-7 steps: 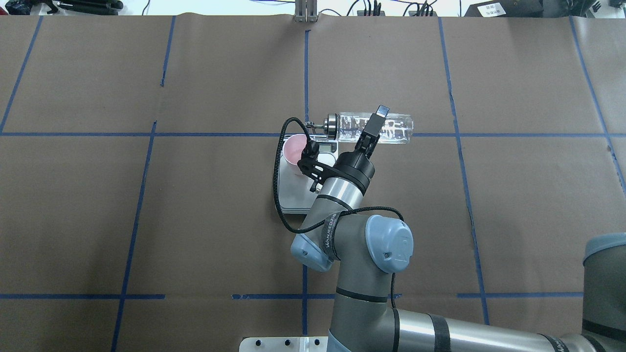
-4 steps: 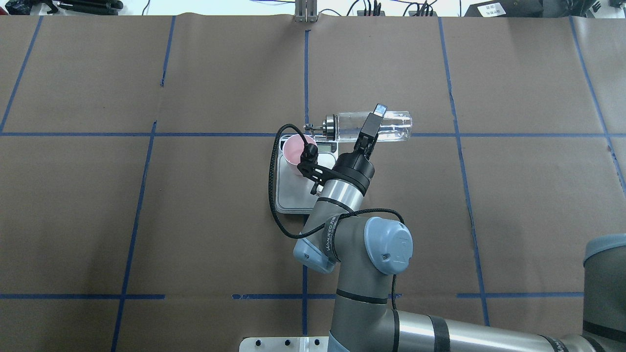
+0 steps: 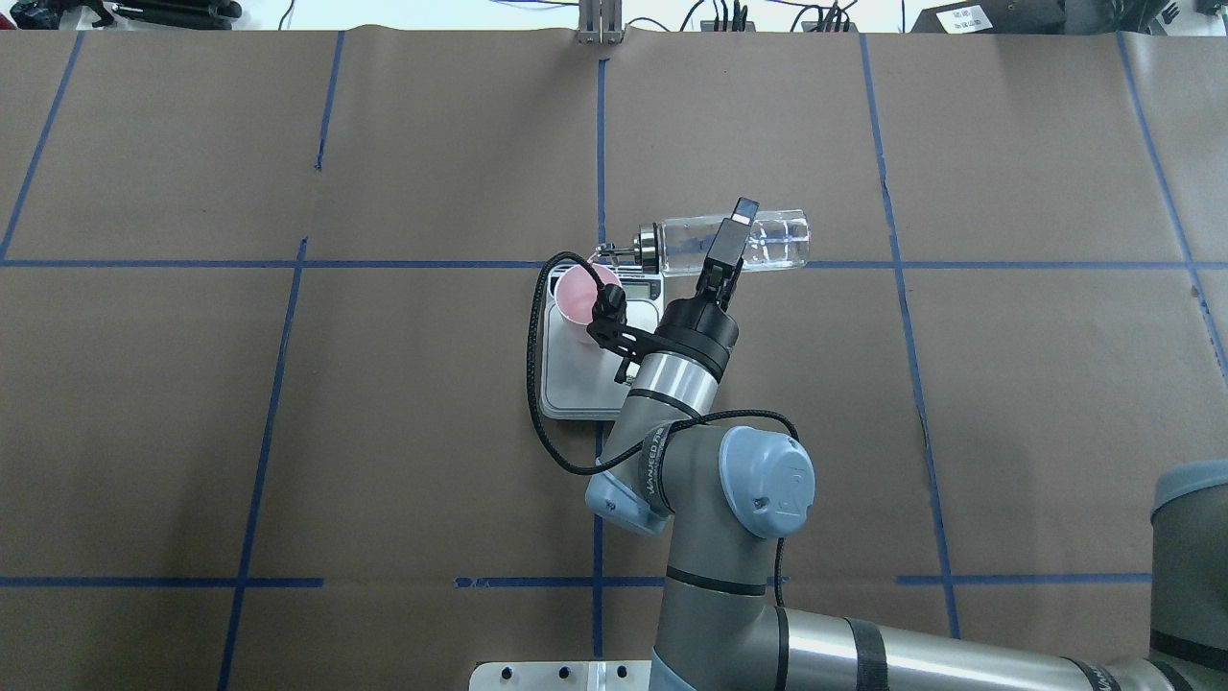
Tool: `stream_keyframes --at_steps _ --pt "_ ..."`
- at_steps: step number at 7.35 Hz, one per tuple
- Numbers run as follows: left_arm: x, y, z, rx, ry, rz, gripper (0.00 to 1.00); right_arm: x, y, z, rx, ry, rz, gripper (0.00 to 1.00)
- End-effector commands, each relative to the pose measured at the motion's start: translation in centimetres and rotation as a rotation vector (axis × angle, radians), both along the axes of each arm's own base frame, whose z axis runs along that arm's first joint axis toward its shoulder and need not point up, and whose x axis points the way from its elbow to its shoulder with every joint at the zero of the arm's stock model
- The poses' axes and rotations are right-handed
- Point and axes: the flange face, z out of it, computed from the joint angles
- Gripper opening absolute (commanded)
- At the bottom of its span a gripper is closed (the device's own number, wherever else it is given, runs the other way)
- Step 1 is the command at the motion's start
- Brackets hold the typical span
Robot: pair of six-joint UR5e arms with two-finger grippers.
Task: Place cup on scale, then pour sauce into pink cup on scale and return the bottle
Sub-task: 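Tilt the dispenser with the right gripper to pour into the cup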
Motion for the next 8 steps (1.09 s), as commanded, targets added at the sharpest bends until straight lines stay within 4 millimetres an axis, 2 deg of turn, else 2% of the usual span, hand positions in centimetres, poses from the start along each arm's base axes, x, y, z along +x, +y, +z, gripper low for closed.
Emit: stream_keyframes --at_steps 1,3,8 --pt "0.0 0.0 0.1 -0.004 0.009 0.0 1.0 0.5 -0.7 0.0 0.032 0.017 0.008 0.0" --pt "0.1 0.1 0.8 -0.018 0.015 0.001 1.0 0.9 -1.3 0.4 0.039 0.027 0.016 0.0" --pt "0.1 0.0 0.8 -0.018 0.015 0.002 1.0 1.2 -1.3 1.1 0.05 0.04 0.017 0.0"
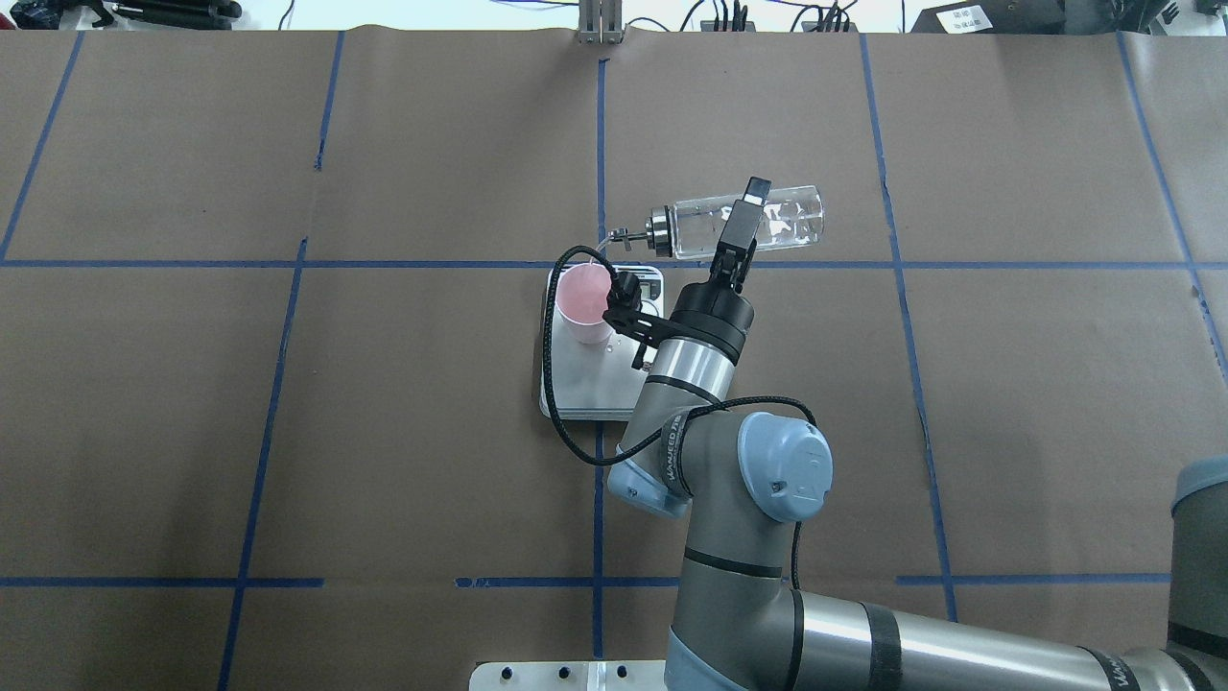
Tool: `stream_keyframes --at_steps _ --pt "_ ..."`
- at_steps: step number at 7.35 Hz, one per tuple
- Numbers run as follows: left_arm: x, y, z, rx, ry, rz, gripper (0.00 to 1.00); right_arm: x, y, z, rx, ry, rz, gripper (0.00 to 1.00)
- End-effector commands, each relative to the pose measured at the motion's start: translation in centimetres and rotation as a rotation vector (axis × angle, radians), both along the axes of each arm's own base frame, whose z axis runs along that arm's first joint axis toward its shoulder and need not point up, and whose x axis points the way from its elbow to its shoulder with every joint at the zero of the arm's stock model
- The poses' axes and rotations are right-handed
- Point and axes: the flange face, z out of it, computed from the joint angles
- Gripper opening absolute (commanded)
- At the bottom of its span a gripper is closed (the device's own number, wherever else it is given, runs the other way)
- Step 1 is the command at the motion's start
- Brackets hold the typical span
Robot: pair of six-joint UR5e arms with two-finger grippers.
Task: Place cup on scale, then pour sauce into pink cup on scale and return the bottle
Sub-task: 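Tilt the dispenser with the right gripper to pour into the cup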
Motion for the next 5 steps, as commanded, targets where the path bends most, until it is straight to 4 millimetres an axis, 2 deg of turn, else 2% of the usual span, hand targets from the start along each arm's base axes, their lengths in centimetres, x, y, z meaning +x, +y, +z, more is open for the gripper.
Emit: stream_keyframes --at_steps 1,5 --pt "-0.03 0.0 0.0 0.0 0.0 -0.001 1.0 0.02 0.08 0.19 0.0 0.002 -0.001 0.0" --pt "-0.02 0.07 0.07 -0.001 0.002 -0.001 1.0 0.0 0.16 0.13 0.01 0.004 -0.003 0.0"
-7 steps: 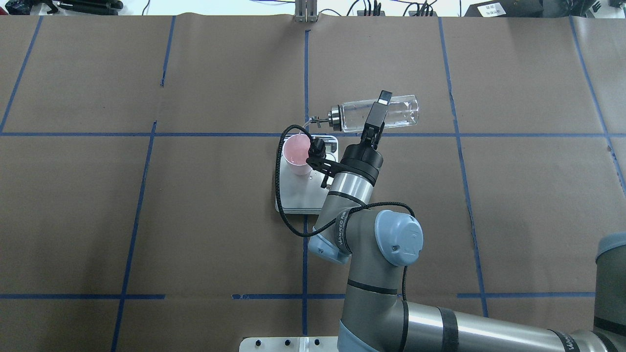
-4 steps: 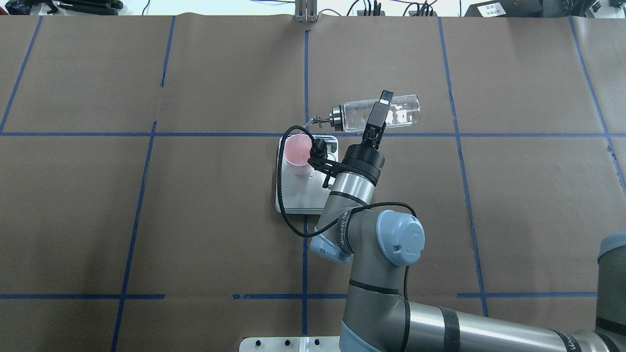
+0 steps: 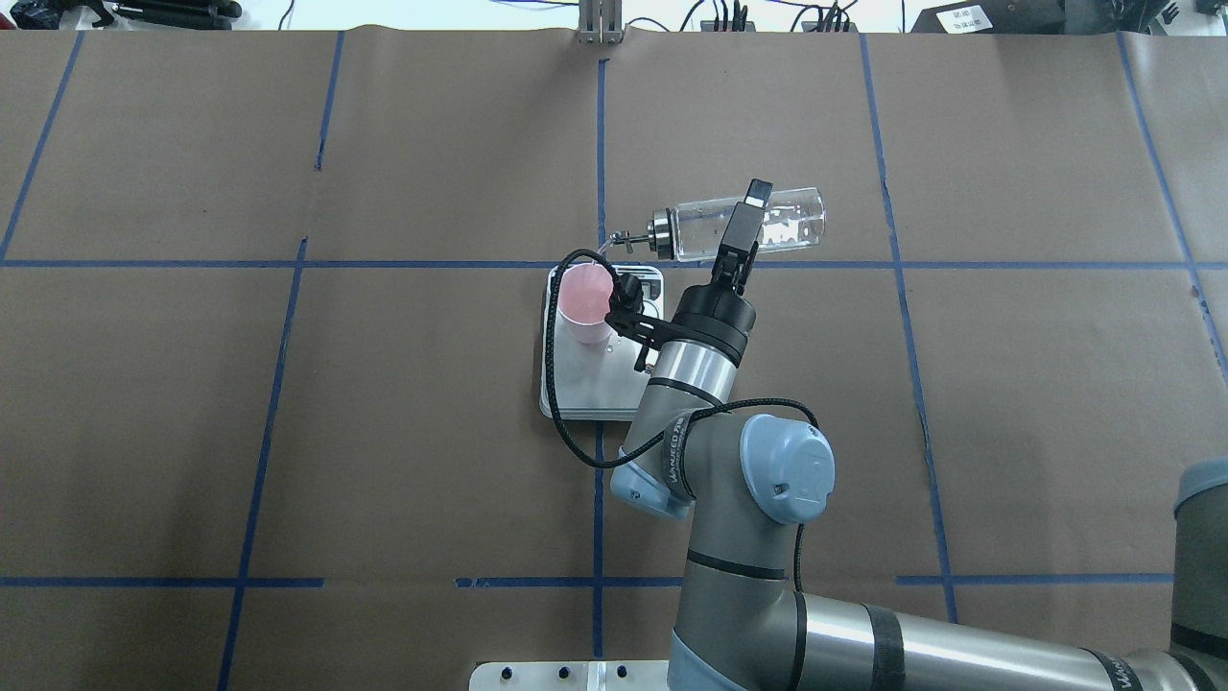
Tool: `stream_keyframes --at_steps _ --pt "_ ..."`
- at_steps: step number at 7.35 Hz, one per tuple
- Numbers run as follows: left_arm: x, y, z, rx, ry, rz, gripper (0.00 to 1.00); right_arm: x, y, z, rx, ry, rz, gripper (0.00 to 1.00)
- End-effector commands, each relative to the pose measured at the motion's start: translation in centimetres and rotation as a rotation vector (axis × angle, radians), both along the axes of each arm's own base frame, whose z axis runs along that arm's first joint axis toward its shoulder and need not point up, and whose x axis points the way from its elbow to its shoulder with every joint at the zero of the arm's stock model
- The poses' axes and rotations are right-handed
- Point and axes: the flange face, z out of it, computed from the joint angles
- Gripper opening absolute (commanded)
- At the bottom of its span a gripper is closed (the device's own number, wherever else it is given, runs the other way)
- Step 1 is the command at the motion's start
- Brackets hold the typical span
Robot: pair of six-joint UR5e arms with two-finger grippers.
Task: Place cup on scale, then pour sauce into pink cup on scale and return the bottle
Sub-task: 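Tilt the dispenser with the right gripper to pour into the cup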
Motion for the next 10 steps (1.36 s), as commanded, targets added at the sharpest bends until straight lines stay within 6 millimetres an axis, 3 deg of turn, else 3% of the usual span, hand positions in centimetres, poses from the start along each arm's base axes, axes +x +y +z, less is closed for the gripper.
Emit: stream_keyframes --at_steps 1,6,10 --pt "0.0 0.1 0.1 -0.001 -0.001 0.0 1.0 0.0 0.0 -0.1 0.015 -0.002 -0.001 0.0" --pt "0.0 0.0 0.0 0.003 -0.001 0.0 1.0 0.2 0.2 0.7 0.034 -0.055 0.012 0.0" --pt "0.0 -0.1 -0.1 0.008 -0.001 0.0 1.0 1.6 1.8 -1.4 0.066 -0.201 0.014 0.0"
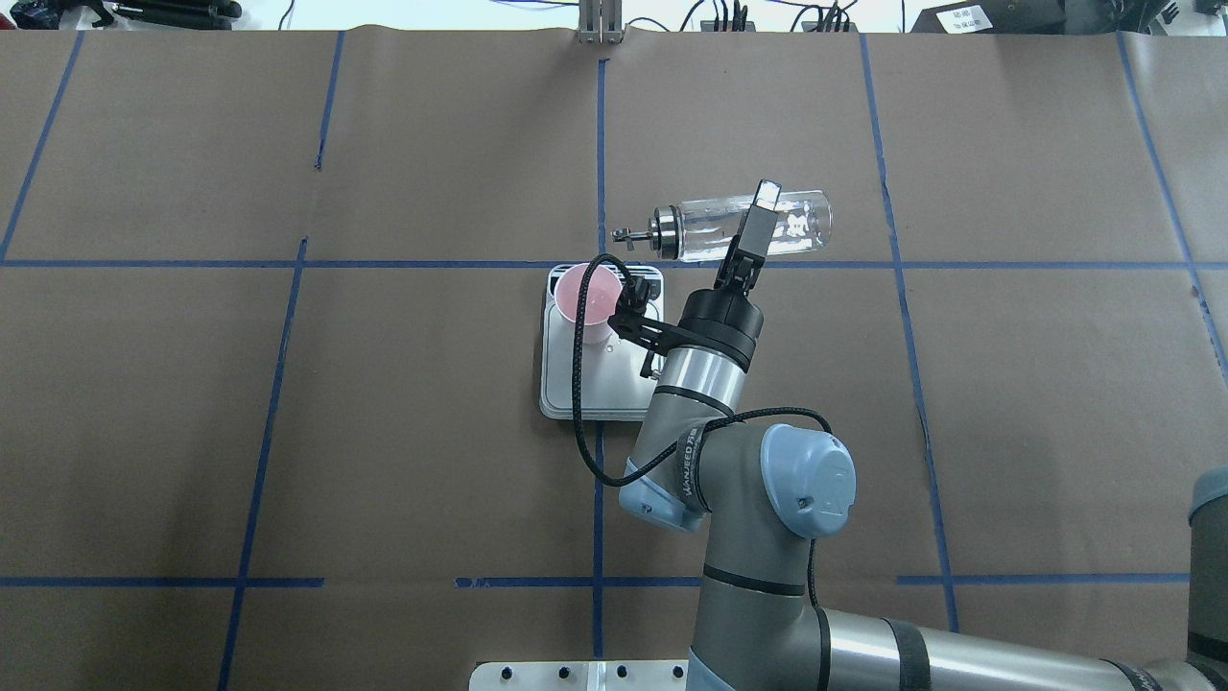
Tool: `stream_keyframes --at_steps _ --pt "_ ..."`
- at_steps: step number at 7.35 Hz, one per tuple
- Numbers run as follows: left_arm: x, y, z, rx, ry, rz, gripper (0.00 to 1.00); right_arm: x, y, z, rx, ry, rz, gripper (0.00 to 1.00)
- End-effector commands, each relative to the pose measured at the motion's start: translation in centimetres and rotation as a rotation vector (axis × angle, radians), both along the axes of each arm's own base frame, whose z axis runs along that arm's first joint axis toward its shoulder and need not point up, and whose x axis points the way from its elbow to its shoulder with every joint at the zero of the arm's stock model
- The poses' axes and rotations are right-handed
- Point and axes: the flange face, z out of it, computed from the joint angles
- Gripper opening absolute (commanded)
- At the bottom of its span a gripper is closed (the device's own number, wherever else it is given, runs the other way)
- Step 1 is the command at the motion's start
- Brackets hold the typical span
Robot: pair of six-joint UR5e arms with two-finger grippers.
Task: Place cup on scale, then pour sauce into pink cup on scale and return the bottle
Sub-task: 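Tilt the dispenser with the right gripper to pour into the cup, then turn the dispenser upright and carry it back with the right gripper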
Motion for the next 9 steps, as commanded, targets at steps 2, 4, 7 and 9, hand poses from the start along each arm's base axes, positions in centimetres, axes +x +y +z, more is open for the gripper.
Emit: stream_keyframes --at_steps 2,4,7,9 --pt "0.0 0.0 -0.2 0.005 0.0 0.0 1.0 2.1 3.3 -3.7 -0.027 -0.194 -0.028 0.0" --pt "0.0 0.0 -0.3 0.01 0.0 0.0 1.0 4.7 5.5 -6.1 -0.066 -0.356 -0.06 0.0" --pt "-0.1 -0.1 -0.9 0.02 -0.001 -0.002 1.0 6.4 7.4 -7.3 -0.128 -0.703 -0.155 0.0" --pt "-0.1 -0.3 -1.5 0.039 -0.003 -0.002 1.0 9.0 8.3 -8.7 -0.152 -0.953 -0.226 0.0"
